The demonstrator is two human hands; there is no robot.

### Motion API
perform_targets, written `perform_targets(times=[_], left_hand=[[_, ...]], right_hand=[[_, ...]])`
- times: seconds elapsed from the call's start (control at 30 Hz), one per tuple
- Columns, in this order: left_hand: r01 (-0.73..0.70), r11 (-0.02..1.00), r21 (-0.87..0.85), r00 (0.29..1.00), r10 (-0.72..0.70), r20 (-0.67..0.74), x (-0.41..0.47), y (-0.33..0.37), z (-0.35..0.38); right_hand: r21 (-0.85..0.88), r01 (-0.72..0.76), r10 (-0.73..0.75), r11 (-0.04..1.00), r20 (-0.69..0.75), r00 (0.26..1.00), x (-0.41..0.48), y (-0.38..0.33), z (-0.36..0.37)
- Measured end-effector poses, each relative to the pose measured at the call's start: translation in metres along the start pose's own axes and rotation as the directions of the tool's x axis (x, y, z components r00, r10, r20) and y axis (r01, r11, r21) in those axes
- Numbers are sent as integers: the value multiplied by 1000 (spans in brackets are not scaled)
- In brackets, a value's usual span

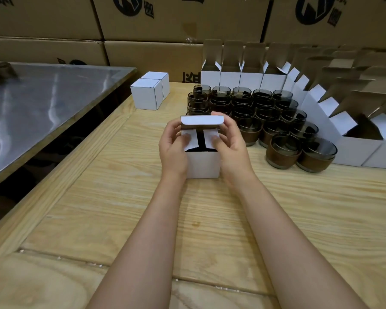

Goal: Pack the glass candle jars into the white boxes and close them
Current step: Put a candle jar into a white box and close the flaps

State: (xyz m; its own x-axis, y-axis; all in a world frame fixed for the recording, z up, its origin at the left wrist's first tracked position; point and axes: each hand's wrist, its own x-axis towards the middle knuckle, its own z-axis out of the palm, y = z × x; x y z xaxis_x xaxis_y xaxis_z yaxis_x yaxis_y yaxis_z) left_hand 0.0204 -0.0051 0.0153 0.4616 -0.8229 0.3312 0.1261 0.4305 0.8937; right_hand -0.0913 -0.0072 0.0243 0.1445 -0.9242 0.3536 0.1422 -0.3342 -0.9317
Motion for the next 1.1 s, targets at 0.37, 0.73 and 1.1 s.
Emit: perform_targets(times=[0.37, 0.73, 1.1], left_hand=[[0, 999, -33, 1000, 0, -10, -2, 0, 1], [-12, 997, -72, 1000, 13, 11, -4, -3, 1], [-29, 1000, 4, 999, 29, 14, -6, -1, 2]], right_hand=[[18, 38, -38, 999, 25, 999, -11, 9, 0], [-100, 125, -121, 987, 44, 992, -16, 6, -3], [-80, 102, -98, 992, 50, 994, -16, 8, -5]])
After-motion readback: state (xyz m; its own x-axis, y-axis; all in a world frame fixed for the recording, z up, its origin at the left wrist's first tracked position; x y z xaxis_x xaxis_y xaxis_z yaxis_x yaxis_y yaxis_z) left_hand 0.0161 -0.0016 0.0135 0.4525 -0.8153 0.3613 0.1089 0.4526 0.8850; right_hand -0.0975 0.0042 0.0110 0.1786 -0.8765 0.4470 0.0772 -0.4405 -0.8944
